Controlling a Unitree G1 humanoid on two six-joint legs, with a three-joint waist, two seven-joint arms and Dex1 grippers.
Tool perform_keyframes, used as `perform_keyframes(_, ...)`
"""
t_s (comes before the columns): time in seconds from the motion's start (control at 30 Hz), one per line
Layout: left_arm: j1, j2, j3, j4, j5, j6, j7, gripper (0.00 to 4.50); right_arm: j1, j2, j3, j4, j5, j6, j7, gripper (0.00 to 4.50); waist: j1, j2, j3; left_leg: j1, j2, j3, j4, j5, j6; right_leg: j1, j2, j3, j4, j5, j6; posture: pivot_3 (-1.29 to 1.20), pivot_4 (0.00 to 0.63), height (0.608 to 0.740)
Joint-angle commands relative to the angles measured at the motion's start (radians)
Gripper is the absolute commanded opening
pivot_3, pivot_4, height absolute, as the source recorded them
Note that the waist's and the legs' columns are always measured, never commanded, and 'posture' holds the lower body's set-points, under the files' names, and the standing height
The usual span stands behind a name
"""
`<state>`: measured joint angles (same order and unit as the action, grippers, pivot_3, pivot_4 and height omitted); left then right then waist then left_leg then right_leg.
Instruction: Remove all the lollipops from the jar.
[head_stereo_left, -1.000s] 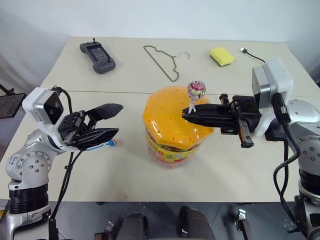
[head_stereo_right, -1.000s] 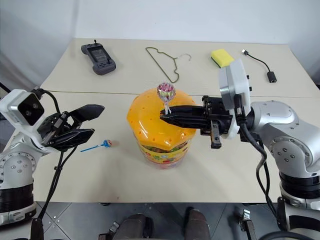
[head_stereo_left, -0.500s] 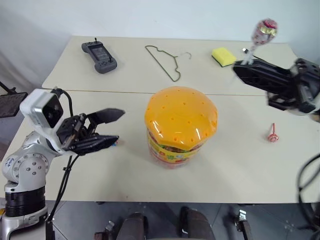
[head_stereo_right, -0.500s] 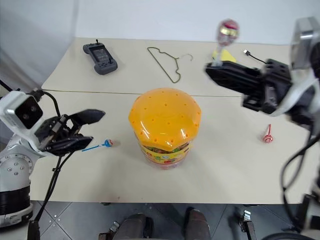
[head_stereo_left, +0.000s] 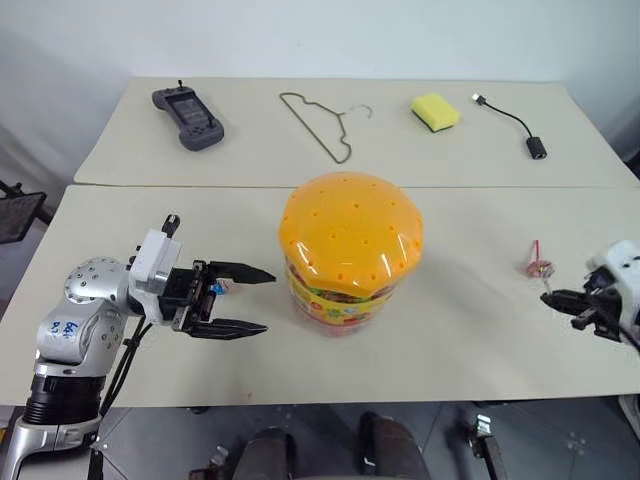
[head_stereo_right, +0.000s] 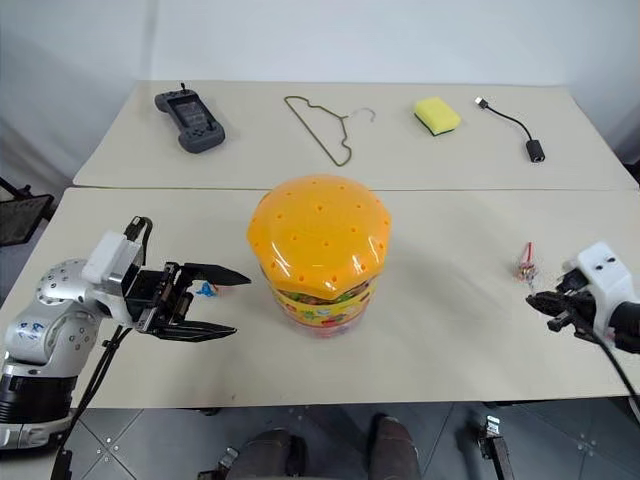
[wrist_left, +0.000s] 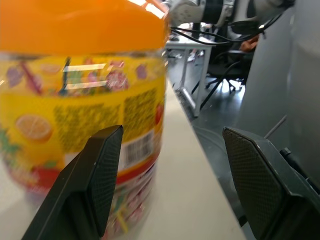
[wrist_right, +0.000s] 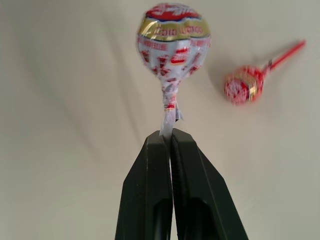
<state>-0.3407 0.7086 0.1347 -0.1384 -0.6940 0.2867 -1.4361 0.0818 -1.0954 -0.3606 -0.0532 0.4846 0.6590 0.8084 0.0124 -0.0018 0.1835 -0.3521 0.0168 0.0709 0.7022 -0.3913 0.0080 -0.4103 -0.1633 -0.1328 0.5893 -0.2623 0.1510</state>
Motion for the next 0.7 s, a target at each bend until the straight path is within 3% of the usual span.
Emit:
perform_keyframes(0.03,-0.020,0.010,0.015,-0.006,0.003,-0.005,0.024,3.39,0.051,0.036,-0.006,0.001,-0.034,-0.065,0.035,0.50,0.010,0.000,0.000,0.000,0.000,-0.001,0.000,0.000,0.000,0.000,0.000,0.000,0.000,0.000,0.000,0.00,0.150,0.740)
perform_keyframes(0.27,0.001,0.034,0.053,-0.028,0.018,0.024,0.111,3.39,0.103,0.085,-0.115,0.019,-0.017,-0.231,0.164,2.49,0.012,0.000,0.000,0.000,0.000,-0.001,0.001,0.000,0.000,0.001,0.000,0.000,0.000,0.000,0.000,0.00,0.150,0.740)
perform_keyframes(0.4,0.033,0.053,0.090,0.001,0.069,0.012,0.190,3.39,0.025,0.228,-0.231,-0.047,0.161,-0.401,0.293,3.86,0.008,0.000,0.000,0.000,0.000,-0.001,0.001,0.000,0.000,0.001,0.000,0.000,0.000,0.000,0.000,0.00,0.150,0.740)
perform_keyframes(0.47,0.066,0.052,0.103,0.017,0.107,-0.019,0.226,3.39,-0.030,0.269,-0.218,-0.055,0.175,-0.456,0.312,4.48,0.001,0.001,0.000,0.001,0.000,-0.001,0.001,0.000,0.000,0.001,0.001,0.000,0.000,0.000,0.000,0.00,0.150,0.740)
perform_keyframes(0.7,0.179,0.028,0.170,0.072,0.219,-0.148,0.368,3.39,-0.143,0.296,-0.006,-0.129,0.140,-0.514,0.438,4.48,0.005,0.003,0.000,0.001,0.000,-0.002,0.000,0.000,0.000,0.001,0.001,-0.001,0.000,0.000,0.000,0.00,0.150,0.740)
